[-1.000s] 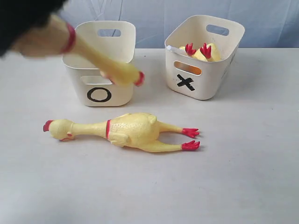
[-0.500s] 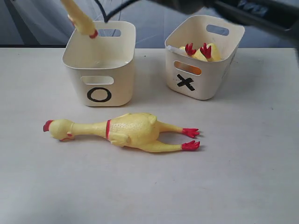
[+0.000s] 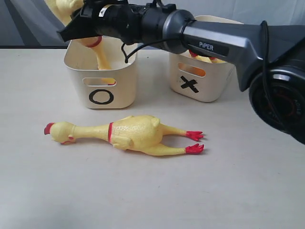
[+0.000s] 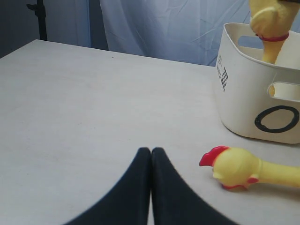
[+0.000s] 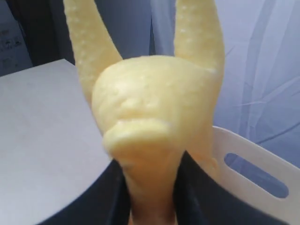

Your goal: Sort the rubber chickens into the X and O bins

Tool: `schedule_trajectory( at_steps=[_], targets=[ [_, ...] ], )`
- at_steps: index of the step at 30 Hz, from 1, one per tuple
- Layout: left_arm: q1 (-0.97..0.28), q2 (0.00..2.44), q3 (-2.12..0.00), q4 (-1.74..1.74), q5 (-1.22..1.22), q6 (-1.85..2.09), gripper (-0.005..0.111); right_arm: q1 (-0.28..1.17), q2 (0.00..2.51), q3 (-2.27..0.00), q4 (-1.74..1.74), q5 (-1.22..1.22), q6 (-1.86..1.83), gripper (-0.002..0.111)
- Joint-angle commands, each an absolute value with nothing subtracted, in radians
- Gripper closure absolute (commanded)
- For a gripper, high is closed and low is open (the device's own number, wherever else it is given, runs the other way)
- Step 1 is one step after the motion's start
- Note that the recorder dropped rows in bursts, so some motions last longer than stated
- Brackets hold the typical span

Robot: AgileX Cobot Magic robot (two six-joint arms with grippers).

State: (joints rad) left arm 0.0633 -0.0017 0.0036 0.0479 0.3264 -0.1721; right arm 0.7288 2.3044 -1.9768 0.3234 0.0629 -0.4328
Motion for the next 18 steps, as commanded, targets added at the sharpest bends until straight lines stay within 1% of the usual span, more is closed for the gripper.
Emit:
schedule_trajectory(
  at_steps=[1,3,4,7,9,14,18],
  targets=[
    [0.06,0.0,0.0,0.043,0.315,-0.173,0.107,0.699,2.295,-1.976,0.324,0.233,-0.441,0.066],
    [0.06,0.0,0.0,0.043,0.315,-0.173,0.107,0.697,2.278,-1.976,0.318,0.265,-0.441,0.05],
    [0.06,0.0,0.0,0.043,0.315,-0.173,0.107,0.697,2.27,-1.976,0.321,0.272,-0.441,0.047],
    [0.06,0.0,0.0,0.043,0.315,-0.173,0.107,0.699,2.222,-1.976,0.33,0.302,-0.441,0.046],
    [0.06,0.0,0.0,0.043,0.315,-0.173,0.107,0.699,2.173,-1.976,0.336,0.375,-0.441,0.046],
    [0.06,0.0,0.0,0.043,0.315,-0.173,0.107,0.699,2.059,-1.976,0.295,0.679,-0.455,0.046],
    [0.06,0.0,0.0,0.043,0.315,-0.173,0.107,0.699,2.02,-1.976,0.297,0.966,-0.577,0.046]
  ],
)
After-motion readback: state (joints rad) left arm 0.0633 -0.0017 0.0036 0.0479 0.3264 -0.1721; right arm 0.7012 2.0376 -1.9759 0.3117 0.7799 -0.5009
